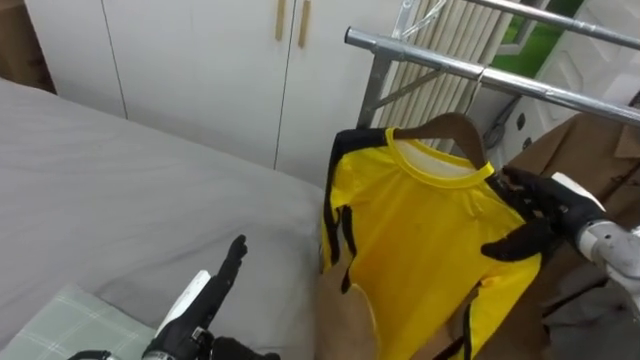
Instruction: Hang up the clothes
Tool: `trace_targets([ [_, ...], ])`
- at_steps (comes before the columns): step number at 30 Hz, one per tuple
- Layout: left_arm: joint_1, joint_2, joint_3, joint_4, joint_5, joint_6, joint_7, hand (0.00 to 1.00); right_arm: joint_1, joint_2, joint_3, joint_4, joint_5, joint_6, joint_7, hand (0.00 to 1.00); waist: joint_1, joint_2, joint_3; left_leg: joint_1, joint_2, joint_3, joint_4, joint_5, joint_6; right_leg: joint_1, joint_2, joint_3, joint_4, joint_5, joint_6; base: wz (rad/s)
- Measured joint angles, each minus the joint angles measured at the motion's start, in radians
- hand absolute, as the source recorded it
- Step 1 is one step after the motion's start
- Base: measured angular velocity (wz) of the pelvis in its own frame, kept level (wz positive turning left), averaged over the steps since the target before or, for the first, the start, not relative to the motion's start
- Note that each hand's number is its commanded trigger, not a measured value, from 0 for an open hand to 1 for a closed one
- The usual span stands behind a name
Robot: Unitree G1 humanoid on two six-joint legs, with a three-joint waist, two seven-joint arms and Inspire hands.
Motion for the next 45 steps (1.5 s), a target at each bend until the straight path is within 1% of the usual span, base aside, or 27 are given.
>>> trace_targets([
  [4, 0.0, 0.002, 0.0, 0.012, 0.003, -0.007, 0.016, 0.0, 0.003, -0.005, -0.036, -0.02, 0.001, -0.028, -0.035, 0.0, -0.012, 0.001, -0.0002, 0.0, 0.001, -0.004, 0.003, 0.0, 0.0, 0.0, 0.001, 0.002, -0.001, 0.0, 0.0, -0.01],
  [8, 0.0, 0.003, 0.001, 0.023, 0.015, -0.008, 0.019, 0.0, 0.015, -0.008, -0.059, -0.06, 0.083, -0.039, -0.078, 0.0, -0.024, 0.011, -0.0008, 0.005, 0.001, 0.006, 0.002, 0.0, 0.0, -0.001, 0.006, 0.015, 0.001, 0.0, 0.0, -0.09],
  [10, 0.001, 0.003, 0.001, 0.028, 0.023, -0.007, 0.019, 0.0, 0.037, -0.008, -0.078, -0.103, 0.129, -0.04, -0.083, 0.0, -0.03, 0.02, -0.0026, 0.006, 0.001, 0.007, 0.001, 0.0, 0.0, -0.002, 0.008, 0.021, 0.002, 0.0, 0.0, -0.1],
  [11, 0.0, 0.002, 0.0, 0.028, 0.023, -0.007, 0.019, 0.0, 0.054, -0.008, -0.081, -0.127, 0.157, -0.04, -0.09, 0.0, -0.035, 0.027, -0.0064, 0.008, 0.001, 0.007, 0.001, 0.0, 0.0, -0.002, 0.009, 0.024, 0.002, 0.0, 0.0, -0.06],
  [12, 0.0, 0.001, 0.0, 0.028, 0.023, -0.008, 0.019, 0.0, 0.065, -0.008, -0.083, -0.14, 0.164, -0.039, -0.094, 0.0, -0.038, 0.03, -0.0078, 0.009, 0.001, 0.006, 0.001, 0.0, 0.0, -0.001, 0.009, 0.025, 0.003, 0.0, 0.0, -0.07],
  [13, 0.0, 0.001, 0.001, 0.028, 0.023, -0.008, 0.019, 0.0, 0.094, -0.008, -0.09, -0.177, 0.176, -0.039, -0.098, 0.0, -0.04, 0.036, -0.0114, 0.01, 0.001, 0.007, 0.001, 0.0, 0.0, -0.001, 0.01, 0.028, 0.003, 0.0, 0.0, -0.1],
  [15, 0.001, 0.001, 0.004, 0.038, 0.023, -0.008, 0.019, 0.0, 0.15, -0.008, -0.112, -0.234, 0.19, -0.047, -0.102, 0.0, -0.044, 0.05, -0.0144, 0.018, 0.001, 0.007, 0.001, 0.0, 0.0, 0.0, 0.015, 0.04, 0.005, 0.001, -0.001, -0.14],
  [16, 0.001, 0.001, 0.006, 0.04, 0.022, -0.008, 0.019, 0.0, 0.166, -0.008, -0.121, -0.245, 0.194, -0.049, -0.105, 0.0, -0.045, 0.053, -0.0155, 0.019, 0.001, 0.007, 0.001, 0.0, 0.0, 0.001, 0.015, 0.041, 0.005, 0.001, -0.001, -0.1],
  [17, 0.002, 0.001, 0.013, 0.04, 0.022, -0.008, 0.019, 0.0, 0.206, -0.007, -0.137, -0.272, 0.201, -0.05, -0.119, 0.0, -0.048, 0.057, -0.0156, 0.021, 0.002, 0.007, -0.001, 0.0, 0.0, 0.003, 0.016, 0.042, 0.005, 0.001, -0.001, -0.07],
  [18, 0.004, -0.003, 0.028, 0.04, 0.022, -0.008, 0.023, 0.0, 0.249, -0.004, -0.159, -0.306, 0.216, -0.05, -0.129, 0.0, -0.052, 0.059, -0.015, 0.023, 0.002, 0.009, -0.005, 0.0, 0.0, 0.002, 0.018, 0.045, 0.005, 0.001, -0.001, -0.07],
  [20, 0.008, -0.006, 0.05, 0.042, 0.023, -0.008, 0.046, 0.0, 0.302, -0.004, -0.169, -0.344, 0.241, -0.05, -0.143, 0.0, -0.059, 0.06, -0.015, 0.025, 0.003, 0.019, -0.009, 0.0, 0.0, 0.0, 0.02, 0.052, 0.005, 0.002, -0.003, -0.12],
  [23, 0.008, -0.008, 0.072, 0.066, 0.022, -0.017, 0.095, 0.0, 0.359, 0.0, -0.189, -0.357, 0.314, -0.049, -0.173, 0.0, -0.06, 0.061, -0.0139, 0.038, 0.002, 0.038, -0.018, 0.0, 0.0, 0.0, 0.029, 0.078, 0.006, 0.003, -0.004, -0.22],
  [25, 0.01, -0.007, 0.077, 0.073, 0.022, -0.017, 0.118, 0.0, 0.395, 0.001, -0.199, -0.376, 0.344, -0.049, -0.2, 0.0, -0.066, 0.061, -0.0137, 0.039, 0.001, 0.049, -0.023, 0.0, 0.0, -0.004, 0.036, 0.101, 0.006, 0.001, 0.0, -0.18],
  [27, 0.011, -0.006, 0.079, 0.073, 0.023, -0.02, 0.142, 0.0, 0.426, 0.004, -0.199, -0.394, 0.381, -0.05, -0.219, 0.0, -0.072, 0.062, -0.0136, 0.038, 0.001, 0.058, -0.026, -0.001, -0.001, -0.004, 0.038, 0.104, 0.002, 0.005, 0.006, -0.12],
  [28, 0.011, -0.006, 0.079, 0.073, 0.022, -0.027, 0.153, 0.0, 0.451, 0.012, -0.202, -0.413, 0.384, -0.051, -0.24, 0.0, -0.078, 0.062, -0.0134, 0.039, 0.001, 0.061, -0.032, -0.001, -0.001, -0.004, 0.038, 0.102, 0.002, 0.01, 0.004, -0.08],
  [29, 0.015, -0.007, 0.078, 0.076, 0.023, -0.036, 0.168, 0.0, 0.472, 0.029, -0.203, -0.428, 0.384, -0.051, -0.256, 0.0, -0.088, 0.062, -0.0132, 0.042, 0.001, 0.063, -0.036, 0.0, -0.001, -0.004, 0.038, 0.102, 0.002, 0.014, 0.001, -0.06],
  [30, 0.017, -0.007, 0.077, 0.079, 0.023, -0.039, 0.173, 0.0, 0.485, 0.04, -0.205, -0.436, 0.384, -0.052, -0.262, 0.0, -0.089, 0.063, -0.0133, 0.043, 0.001, 0.064, -0.036, 0.0, -0.001, -0.003, 0.038, 0.101, 0.002, 0.015, 0.0, -0.05],
  [32, 0.018, -0.008, 0.068, 0.102, 0.021, -0.042, 0.187, 0.0, 0.532, 0.08, -0.205, -0.463, 0.411, -0.052, -0.274, 0.0, -0.1, 0.071, -0.01, 0.047, 0.001, 0.066, -0.038, -0.001, -0.002, -0.001, 0.038, 0.103, 0.002, 0.015, 0.0, -0.02],
  [33, 0.018, -0.008, 0.066, 0.109, 0.02, -0.042, 0.188, 0.0, 0.537, 0.089, -0.204, -0.463, 0.418, -0.052, -0.276, 0.0, -0.102, 0.074, -0.0083, 0.046, 0.001, 0.068, -0.039, -0.002, -0.002, -0.002, 0.038, 0.103, 0.002, 0.015, 0.001, -0.09],
  [35, 0.017, -0.01, 0.061, 0.147, 0.02, -0.043, 0.193, 0.0, 0.561, 0.117, -0.204, -0.462, 0.433, -0.052, -0.282, 0.0, -0.112, 0.087, -0.0101, 0.039, 0.0, 0.078, -0.04, -0.005, -0.001, -0.015, 0.039, 0.11, 0.002, 0.016, 0.002, -0.12],
  [36, 0.018, -0.012, 0.061, 0.159, 0.02, -0.043, 0.193, 0.0, 0.568, 0.122, -0.204, -0.462, 0.44, -0.052, -0.282, 0.0, -0.112, 0.092, -0.0107, 0.038, 0.0, 0.079, -0.041, -0.005, -0.001, -0.017, 0.04, 0.111, 0.002, 0.016, 0.002, -0.07],
  [38, 0.018, -0.014, 0.059, 0.195, 0.02, -0.043, 0.194, 0.0, 0.601, 0.135, -0.201, -0.462, 0.48, -0.051, -0.281, 0.0, -0.116, 0.107, -0.0148, 0.037, 0.0, 0.082, -0.044, -0.006, -0.001, -0.02, 0.043, 0.115, 0.001, 0.016, 0.003, -0.05],
  [40, 0.018, -0.02, 0.059, 0.217, 0.021, -0.043, 0.214, 0.0, 0.621, 0.156, -0.198, -0.442, 0.505, -0.056, -0.277, 0.0, -0.115, 0.113, -0.0163, 0.04, 0.002, 0.082, -0.043, -0.006, -0.001, -0.018, 0.047, 0.123, 0.002, 0.015, 0.003, -0.08],
  [41, 0.021, -0.027, 0.059, 0.226, 0.021, -0.043, 0.226, 0.0, 0.637, 0.18, -0.194, -0.426, 0.511, -0.06, -0.275, 0.0, -0.111, 0.114, -0.0169, 0.043, 0.003, 0.09, -0.043, -0.006, -0.001, -0.018, 0.051, 0.133, 0.002, 0.014, 0.003, -0.12],
  [42, 0.029, -0.031, 0.058, 0.228, 0.022, -0.043, 0.229, 0.0, 0.661, 0.208, -0.192, -0.418, 0.51, -0.062, -0.272, 0.0, -0.11, 0.115, -0.0167, 0.044, 0.003, 0.091, -0.043, -0.006, -0.001, -0.019, 0.053, 0.134, 0.001, 0.014, 0.003, -0.13],
  [43, 0.031, -0.033, 0.057, 0.234, 0.022, -0.043, 0.229, 0.0, 0.671, 0.221, -0.189, -0.407, 0.51, -0.063, -0.271, 0.0, -0.11, 0.116, -0.0168, 0.045, 0.003, 0.091, -0.043, -0.006, -0.001, -0.019, 0.053, 0.135, 0.001, 0.013, 0.002, -0.1],
  [45, 0.039, -0.038, 0.047, 0.28, 0.021, -0.047, 0.232, 0.0, 0.698, 0.262, -0.175, -0.339, 0.51, -0.063, -0.27, 0.0, -0.112, 0.123, -0.0174, 0.053, 0.003, 0.092, -0.043, -0.006, -0.001, -0.016, 0.055, 0.14, 0.002, 0.012, 0.002, -0.12],
])
